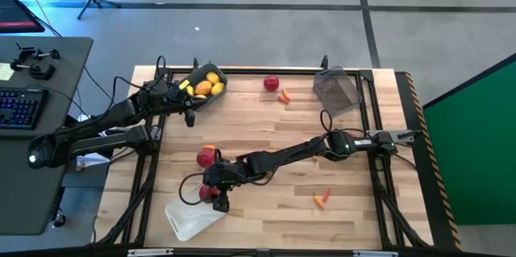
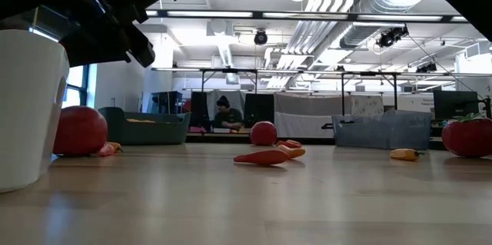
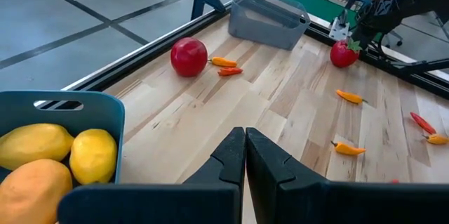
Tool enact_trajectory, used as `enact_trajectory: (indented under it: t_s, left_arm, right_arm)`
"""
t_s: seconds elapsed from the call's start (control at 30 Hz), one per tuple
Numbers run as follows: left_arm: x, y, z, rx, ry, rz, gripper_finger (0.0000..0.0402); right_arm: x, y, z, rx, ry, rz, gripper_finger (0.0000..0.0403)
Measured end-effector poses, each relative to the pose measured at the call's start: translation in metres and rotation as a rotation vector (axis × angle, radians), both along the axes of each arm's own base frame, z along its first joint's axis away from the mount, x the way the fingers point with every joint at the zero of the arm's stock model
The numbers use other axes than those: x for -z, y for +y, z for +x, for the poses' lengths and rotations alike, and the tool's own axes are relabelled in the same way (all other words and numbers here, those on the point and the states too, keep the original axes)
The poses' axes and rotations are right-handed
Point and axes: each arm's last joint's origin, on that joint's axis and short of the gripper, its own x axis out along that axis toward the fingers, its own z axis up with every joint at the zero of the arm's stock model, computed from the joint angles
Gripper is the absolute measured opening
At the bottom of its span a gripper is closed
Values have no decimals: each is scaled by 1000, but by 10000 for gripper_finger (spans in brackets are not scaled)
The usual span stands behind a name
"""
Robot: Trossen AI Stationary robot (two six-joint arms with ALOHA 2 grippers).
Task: Sort produce into baskets
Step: Put the red tomato into the white bin
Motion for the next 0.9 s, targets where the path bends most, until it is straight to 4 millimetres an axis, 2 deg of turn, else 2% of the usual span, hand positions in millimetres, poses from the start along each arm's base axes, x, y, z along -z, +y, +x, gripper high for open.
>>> enact_trajectory:
  t_s: [0.23,0.37,0.47,0.6,0.8,0.83,0.9]
  left_arm:
    - [0,0,0,0,3,-2,0]
    - [2,0,-1,0,21,-12,0]
    - [5,-1,-2,0,44,-25,0]
    - [7,-2,-3,1,71,-39,0]
    - [8,-2,-3,9,79,-42,0]
    - [8,-2,-3,9,80,-42,0]
    - [8,-2,-3,9,79,-43,0]
  right_arm:
    - [-2,1,1,9,-20,17,278]
    - [-13,1,3,-3,-59,12,276]
    - [-25,0,1,21,-83,16,258]
    - [-39,-7,-6,103,-49,-16,190]
    - [-45,-25,-15,205,33,-107,28]
    - [-44,-28,-15,219,43,-122,14]
    - [-39,-35,-14,241,60,-133,15]
